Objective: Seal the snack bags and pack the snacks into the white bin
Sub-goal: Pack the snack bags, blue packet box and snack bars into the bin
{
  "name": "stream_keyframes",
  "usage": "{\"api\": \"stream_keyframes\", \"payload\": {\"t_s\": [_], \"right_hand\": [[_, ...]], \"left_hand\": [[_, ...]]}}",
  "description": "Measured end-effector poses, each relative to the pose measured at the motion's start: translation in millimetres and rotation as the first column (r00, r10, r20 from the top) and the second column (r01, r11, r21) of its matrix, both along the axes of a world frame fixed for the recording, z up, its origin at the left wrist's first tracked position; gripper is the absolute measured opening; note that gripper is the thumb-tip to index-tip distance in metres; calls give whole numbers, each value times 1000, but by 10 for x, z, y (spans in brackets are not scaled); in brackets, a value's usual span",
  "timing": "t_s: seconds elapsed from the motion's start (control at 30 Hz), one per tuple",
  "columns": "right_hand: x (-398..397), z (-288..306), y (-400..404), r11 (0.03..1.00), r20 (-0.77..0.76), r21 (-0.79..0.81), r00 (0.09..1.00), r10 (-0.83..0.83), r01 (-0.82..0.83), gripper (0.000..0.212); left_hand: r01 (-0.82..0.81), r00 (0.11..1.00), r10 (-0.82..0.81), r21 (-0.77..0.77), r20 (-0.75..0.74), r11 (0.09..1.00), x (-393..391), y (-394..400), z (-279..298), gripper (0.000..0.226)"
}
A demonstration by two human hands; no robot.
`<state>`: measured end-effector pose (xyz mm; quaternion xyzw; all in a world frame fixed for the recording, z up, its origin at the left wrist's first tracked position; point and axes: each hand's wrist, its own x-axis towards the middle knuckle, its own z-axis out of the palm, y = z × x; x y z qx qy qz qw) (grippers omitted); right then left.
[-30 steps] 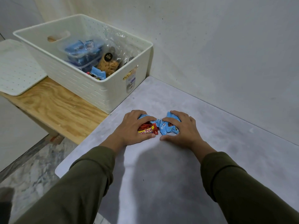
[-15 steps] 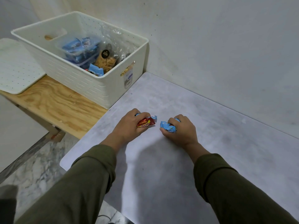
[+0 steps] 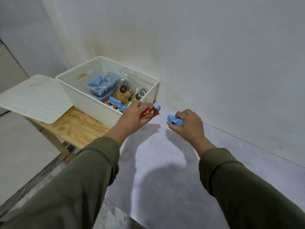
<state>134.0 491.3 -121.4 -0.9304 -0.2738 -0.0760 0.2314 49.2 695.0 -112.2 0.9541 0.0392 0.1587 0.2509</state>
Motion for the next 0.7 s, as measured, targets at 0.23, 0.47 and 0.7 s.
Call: {"api": "stream_keyframes", "payload": {"t_s": [0.23, 0.47, 0.7], "right_hand": [[20, 501, 914, 998, 56, 51, 998, 34, -37, 31], [125, 455, 2065, 999, 1, 31, 1000, -31, 31, 38], [85, 135, 2636, 987, -209, -98, 967, -144, 125, 43]], "left_hand": [[-57, 998, 59, 48, -30, 997, 149, 982, 489, 49], [74, 983, -61, 66, -175, 995, 565, 2118, 455, 47], [227, 872, -191, 26, -451, 974, 853, 2674, 29, 50]]}}
